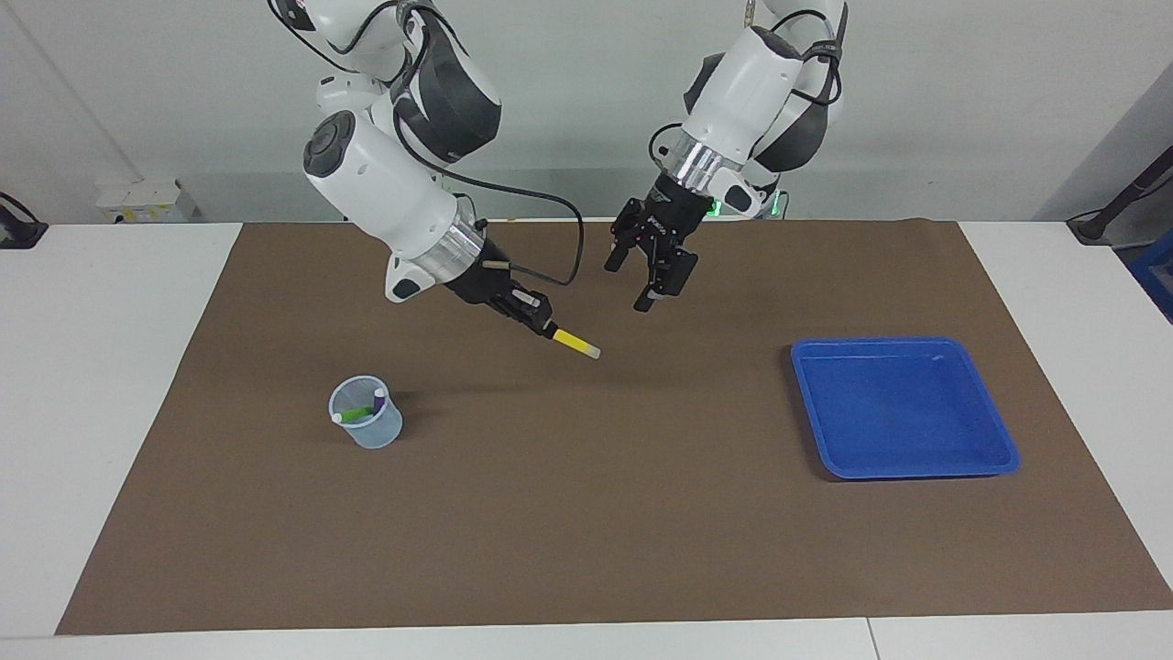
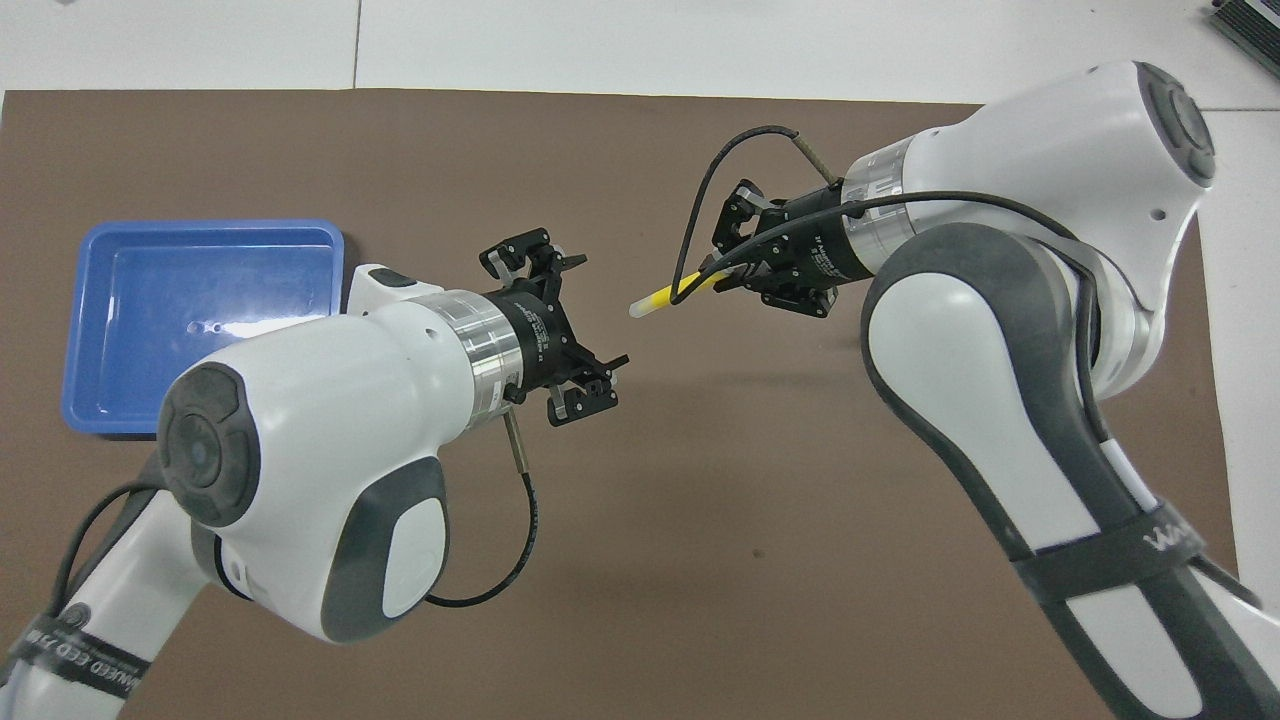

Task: Right arm passes pens to left for tray arrangement
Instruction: 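Lift the yellow pen with the right gripper while the left gripper approaches, then close the left gripper on the yellow pen and open the right gripper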

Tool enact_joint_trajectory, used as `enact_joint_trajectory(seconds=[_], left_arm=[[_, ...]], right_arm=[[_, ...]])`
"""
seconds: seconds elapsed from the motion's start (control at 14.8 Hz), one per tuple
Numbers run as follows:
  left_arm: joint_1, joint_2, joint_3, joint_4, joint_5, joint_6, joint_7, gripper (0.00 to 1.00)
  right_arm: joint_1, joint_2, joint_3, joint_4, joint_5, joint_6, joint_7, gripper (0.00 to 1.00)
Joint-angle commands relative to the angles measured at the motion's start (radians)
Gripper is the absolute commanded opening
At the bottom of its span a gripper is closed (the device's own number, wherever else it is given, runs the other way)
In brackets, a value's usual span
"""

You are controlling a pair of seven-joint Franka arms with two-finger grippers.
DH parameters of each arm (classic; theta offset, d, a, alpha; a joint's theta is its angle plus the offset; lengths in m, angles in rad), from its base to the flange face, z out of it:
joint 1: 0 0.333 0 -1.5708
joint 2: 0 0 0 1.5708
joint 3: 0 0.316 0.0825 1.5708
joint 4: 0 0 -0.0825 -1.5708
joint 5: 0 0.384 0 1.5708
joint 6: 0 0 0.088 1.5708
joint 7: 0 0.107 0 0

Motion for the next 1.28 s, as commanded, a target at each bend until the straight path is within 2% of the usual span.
enact_joint_trajectory(seconds=[0.0,0.2,0.47,0.61,0.74,0.95,1.08,1.22], left_arm=[[-0.048,0.082,0.015,0.004,-0.022,0.13,-0.032,1.0],[-0.059,0.124,0.015,0.012,-0.02,0.173,-0.032,1.0],[-0.083,0.131,0.015,0.026,-0.017,0.192,-0.032,1.0],[-0.106,0.133,0.015,0.026,-0.015,0.211,-0.034,0.95],[-0.119,0.173,0.016,0.043,-0.011,0.241,-0.034,0.95],[-0.128,0.176,0.016,0.043,-0.006,0.242,-0.032,0.94],[-0.126,0.176,0.015,0.043,-0.006,0.242,-0.031,0.9],[-0.126,0.176,0.015,0.04,-0.006,0.242,-0.028,0.77]], right_arm=[[-0.008,-0.017,0.001,-0.024,0.051,0.014,0.03,0.01],[-0.006,-0.025,0.001,-0.044,0.053,0.015,0.038,0.01],[-0.006,-0.027,0.001,-0.046,0.053,0.015,0.036,0.01],[-0.006,-0.027,0.001,-0.047,0.051,0.017,0.036,0.01],[-0.006,-0.027,0.001,-0.049,0.053,0.017,0.036,0.01],[-0.006,-0.028,0.001,-0.05,0.053,0.017,0.036,0.01],[-0.006,-0.028,0.001,-0.05,0.051,0.017,0.035,0.01],[-0.006,-0.028,0.001,-0.05,0.051,0.017,0.035,0.01]])
